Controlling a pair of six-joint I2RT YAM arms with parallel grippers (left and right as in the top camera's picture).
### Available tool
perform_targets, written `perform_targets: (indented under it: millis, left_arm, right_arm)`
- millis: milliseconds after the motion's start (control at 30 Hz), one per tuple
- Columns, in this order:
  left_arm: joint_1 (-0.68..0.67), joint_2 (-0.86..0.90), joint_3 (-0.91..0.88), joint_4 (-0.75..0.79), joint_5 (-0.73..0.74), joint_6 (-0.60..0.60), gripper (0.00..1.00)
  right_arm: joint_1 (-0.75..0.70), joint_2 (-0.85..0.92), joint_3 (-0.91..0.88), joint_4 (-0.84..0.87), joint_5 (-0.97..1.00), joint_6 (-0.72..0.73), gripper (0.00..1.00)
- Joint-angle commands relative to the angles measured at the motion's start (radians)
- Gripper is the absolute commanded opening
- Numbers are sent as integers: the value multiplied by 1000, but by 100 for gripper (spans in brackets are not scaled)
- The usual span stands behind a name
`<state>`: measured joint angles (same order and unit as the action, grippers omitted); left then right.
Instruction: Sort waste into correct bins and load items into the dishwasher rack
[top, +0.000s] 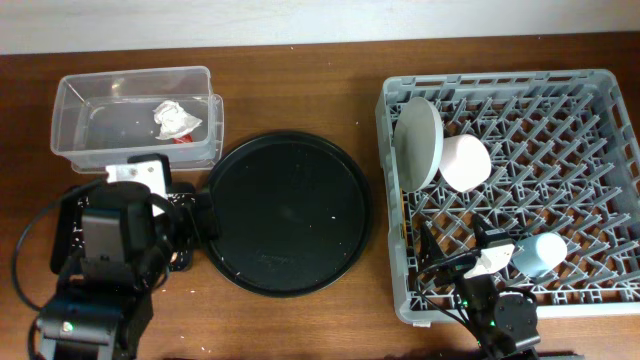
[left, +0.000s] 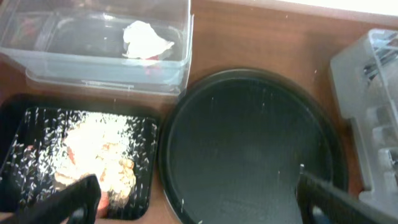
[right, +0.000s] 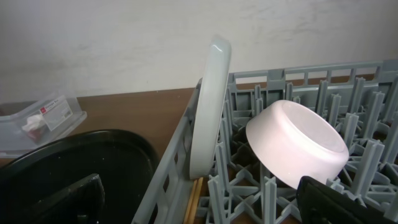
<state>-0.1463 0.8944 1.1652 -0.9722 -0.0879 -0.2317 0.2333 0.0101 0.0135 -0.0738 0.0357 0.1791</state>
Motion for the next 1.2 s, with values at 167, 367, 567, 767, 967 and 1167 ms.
perform_targets:
  millis: [167, 367, 567, 767, 967, 1167]
  left_arm:
    - [5, -499, -627, 665, -1, 47, 99]
    - [5, -750, -946, 782, 25, 92, 99]
    - [4, -890, -1130, 871, 60, 92, 99]
    - [5, -889, -1157, 893, 59, 92, 99]
    - [5, -889, -1157, 893, 59, 92, 99]
    - [5, -889, -1157, 893, 59, 92, 99]
  right_arm:
    - [-5, -6, -8, -3, 1, -7, 98]
    - [-5, -6, -8, -3, 1, -7, 98]
    - [-5, -6, -8, -3, 1, -7, 98]
    - [-5, -6, -8, -3, 1, -7, 98]
    - [-5, -6, -8, -3, 1, -7, 98]
    - [-5, -6, -8, -3, 1, -7, 98]
